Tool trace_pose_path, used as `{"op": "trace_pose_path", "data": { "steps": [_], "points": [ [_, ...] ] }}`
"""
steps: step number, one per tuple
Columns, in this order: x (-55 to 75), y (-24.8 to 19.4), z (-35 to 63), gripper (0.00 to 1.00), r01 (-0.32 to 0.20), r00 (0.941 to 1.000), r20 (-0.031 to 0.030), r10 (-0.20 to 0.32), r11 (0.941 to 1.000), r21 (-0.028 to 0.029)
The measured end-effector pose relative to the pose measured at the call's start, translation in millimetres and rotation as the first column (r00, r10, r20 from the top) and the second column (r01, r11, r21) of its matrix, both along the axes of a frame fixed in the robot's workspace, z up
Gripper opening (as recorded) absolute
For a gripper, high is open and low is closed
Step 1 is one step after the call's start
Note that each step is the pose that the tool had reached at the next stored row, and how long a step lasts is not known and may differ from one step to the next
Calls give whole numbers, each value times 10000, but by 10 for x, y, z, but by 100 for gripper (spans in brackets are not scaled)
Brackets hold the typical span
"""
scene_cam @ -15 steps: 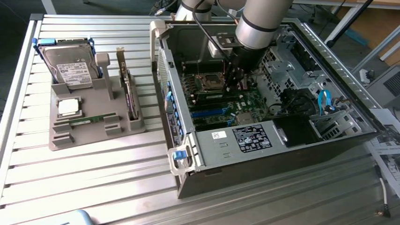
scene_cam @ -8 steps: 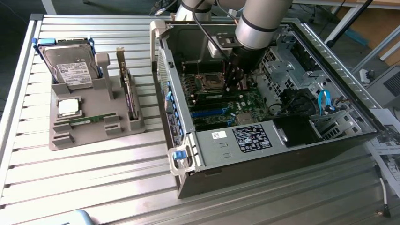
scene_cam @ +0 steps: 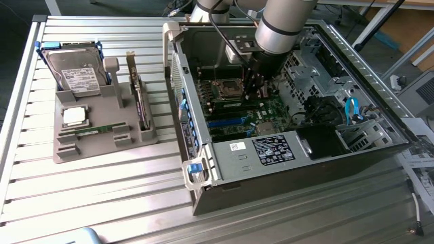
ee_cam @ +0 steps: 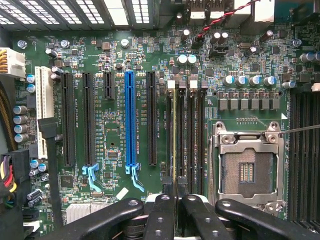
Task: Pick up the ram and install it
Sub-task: 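Insert the ram into the slot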
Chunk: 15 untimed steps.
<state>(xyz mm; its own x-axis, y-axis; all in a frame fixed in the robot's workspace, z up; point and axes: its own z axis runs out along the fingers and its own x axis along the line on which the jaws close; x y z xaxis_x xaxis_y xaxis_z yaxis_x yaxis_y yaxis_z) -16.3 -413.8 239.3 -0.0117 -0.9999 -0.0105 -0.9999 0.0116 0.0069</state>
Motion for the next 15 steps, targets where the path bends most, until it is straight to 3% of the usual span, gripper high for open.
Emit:
{"op": "trace_pose_path", "data": {
  "steps": [15],
  "points": [
    [0, 0, -15, 12, -28, 10000, 0, 28, 10000, 2]
  ]
}}
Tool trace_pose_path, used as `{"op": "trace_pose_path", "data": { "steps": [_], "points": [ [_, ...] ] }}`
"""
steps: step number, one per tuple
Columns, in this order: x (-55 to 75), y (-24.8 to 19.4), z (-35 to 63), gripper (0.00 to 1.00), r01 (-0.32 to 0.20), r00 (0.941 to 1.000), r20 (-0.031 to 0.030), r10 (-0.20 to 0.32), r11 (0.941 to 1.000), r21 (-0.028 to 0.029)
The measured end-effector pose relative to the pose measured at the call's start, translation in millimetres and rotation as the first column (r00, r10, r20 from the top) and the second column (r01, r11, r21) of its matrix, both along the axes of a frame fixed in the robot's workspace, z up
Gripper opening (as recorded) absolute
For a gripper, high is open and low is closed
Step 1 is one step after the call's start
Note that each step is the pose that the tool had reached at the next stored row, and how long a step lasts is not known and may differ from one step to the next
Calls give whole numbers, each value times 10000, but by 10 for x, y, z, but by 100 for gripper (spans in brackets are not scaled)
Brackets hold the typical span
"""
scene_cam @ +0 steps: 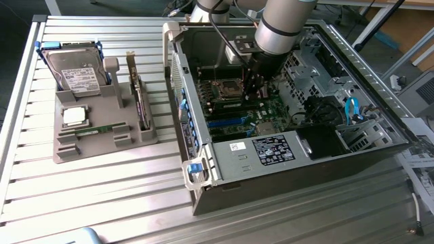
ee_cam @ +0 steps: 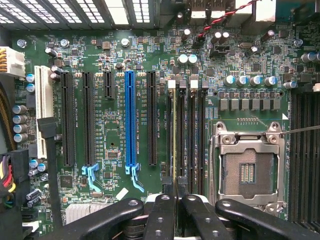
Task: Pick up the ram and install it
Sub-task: 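Insert the ram into the slot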
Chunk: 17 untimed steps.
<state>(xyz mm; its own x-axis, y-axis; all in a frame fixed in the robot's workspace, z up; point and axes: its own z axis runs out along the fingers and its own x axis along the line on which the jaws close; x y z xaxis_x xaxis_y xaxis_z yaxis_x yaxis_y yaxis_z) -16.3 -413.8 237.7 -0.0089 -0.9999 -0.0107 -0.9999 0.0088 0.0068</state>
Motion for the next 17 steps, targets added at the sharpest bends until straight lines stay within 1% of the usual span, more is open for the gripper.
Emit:
{"op": "trace_pose_path", "data": {
  "steps": [17],
  "points": [
    [0, 0, -28, 12, 0, 10000, 0, 0, 10000, -1]
  ]
}}
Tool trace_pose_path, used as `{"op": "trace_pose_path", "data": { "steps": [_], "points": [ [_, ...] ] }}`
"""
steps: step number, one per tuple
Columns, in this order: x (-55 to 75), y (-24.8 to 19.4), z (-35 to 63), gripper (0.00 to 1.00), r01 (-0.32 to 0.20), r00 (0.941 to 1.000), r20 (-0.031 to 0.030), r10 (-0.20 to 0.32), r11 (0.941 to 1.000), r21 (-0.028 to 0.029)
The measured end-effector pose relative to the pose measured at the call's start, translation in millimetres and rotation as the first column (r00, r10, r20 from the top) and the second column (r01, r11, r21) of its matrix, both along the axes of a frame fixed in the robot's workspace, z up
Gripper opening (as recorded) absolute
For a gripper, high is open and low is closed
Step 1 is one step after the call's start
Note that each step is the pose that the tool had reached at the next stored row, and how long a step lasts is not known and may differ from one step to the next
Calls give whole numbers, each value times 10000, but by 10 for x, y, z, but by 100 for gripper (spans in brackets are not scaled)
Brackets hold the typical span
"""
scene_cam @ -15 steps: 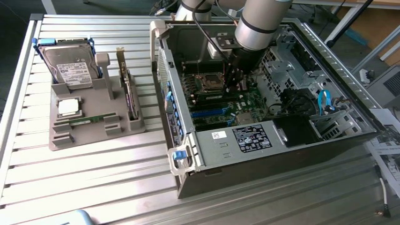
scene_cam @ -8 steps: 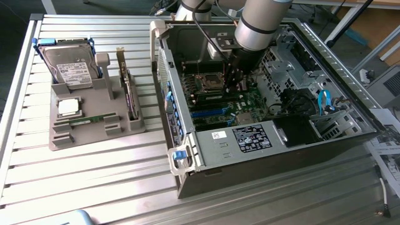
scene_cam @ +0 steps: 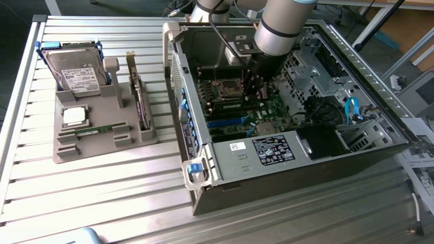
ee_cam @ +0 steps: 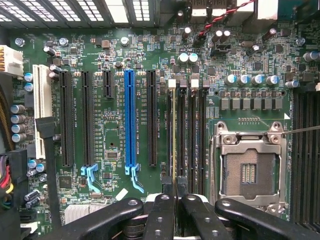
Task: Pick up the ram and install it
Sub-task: 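Insert the ram into the slot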
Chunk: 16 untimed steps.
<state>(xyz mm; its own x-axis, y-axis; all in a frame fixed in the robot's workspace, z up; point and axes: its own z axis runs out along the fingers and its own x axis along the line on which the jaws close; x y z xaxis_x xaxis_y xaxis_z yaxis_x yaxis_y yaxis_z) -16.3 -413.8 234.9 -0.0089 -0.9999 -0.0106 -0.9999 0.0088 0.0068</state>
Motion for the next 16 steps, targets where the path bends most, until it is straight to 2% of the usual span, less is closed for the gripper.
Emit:
{"op": "trace_pose_path", "data": {
  "steps": [16],
  "points": [
    [0, 0, -21, 12, 0, 10000, 0, 0, 10000, -1]
  ]
}}
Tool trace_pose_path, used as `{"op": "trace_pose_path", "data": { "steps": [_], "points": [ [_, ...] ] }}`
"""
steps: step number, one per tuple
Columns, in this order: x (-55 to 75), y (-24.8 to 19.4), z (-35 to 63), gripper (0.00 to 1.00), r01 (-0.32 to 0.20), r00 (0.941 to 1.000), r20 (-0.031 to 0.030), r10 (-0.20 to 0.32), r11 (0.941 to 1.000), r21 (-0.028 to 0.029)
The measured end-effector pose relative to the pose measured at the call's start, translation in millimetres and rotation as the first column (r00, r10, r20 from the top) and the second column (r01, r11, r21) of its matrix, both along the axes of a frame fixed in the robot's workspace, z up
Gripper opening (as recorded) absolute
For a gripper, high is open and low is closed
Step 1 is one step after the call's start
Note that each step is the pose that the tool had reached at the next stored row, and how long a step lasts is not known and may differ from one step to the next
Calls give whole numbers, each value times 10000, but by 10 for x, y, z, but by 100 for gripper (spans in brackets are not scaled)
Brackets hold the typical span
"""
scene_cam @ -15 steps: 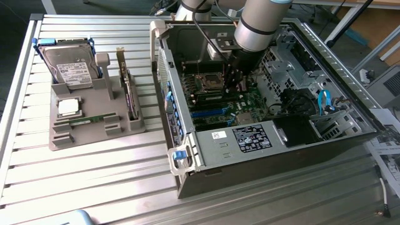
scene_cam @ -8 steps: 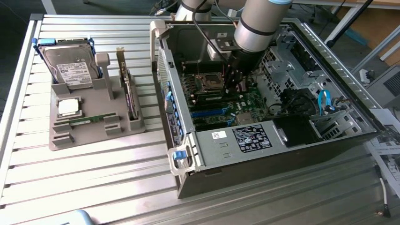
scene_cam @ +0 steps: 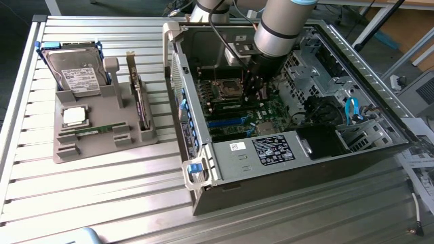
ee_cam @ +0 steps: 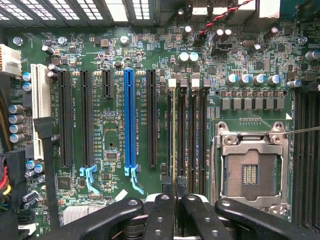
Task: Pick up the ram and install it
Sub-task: 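Insert the ram into the slot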
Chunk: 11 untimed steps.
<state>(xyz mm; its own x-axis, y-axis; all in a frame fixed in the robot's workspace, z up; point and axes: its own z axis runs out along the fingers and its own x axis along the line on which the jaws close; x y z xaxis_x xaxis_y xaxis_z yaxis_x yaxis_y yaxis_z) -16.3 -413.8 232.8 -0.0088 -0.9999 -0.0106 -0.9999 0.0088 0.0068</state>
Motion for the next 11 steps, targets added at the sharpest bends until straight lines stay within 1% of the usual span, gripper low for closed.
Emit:
{"op": "trace_pose_path", "data": {
  "steps": [2, 3, 4, 5, 11],
  "points": [
    [0, 0, 0, 13, 0, 10000, 0, 0, 10000, 0],
    [0, 0, 0, 18, 1, 10000, 0, -1, 10000, 0],
    [0, 0, 0, 18, 0, 10000, 0, 0, 10000, 1],
    [0, 0, 0, 25, 0, 10000, 0, 0, 10000, 0],
    [0, 0, 0, 25, 0, 10000, 0, 0, 10000, 0]
  ]
}}
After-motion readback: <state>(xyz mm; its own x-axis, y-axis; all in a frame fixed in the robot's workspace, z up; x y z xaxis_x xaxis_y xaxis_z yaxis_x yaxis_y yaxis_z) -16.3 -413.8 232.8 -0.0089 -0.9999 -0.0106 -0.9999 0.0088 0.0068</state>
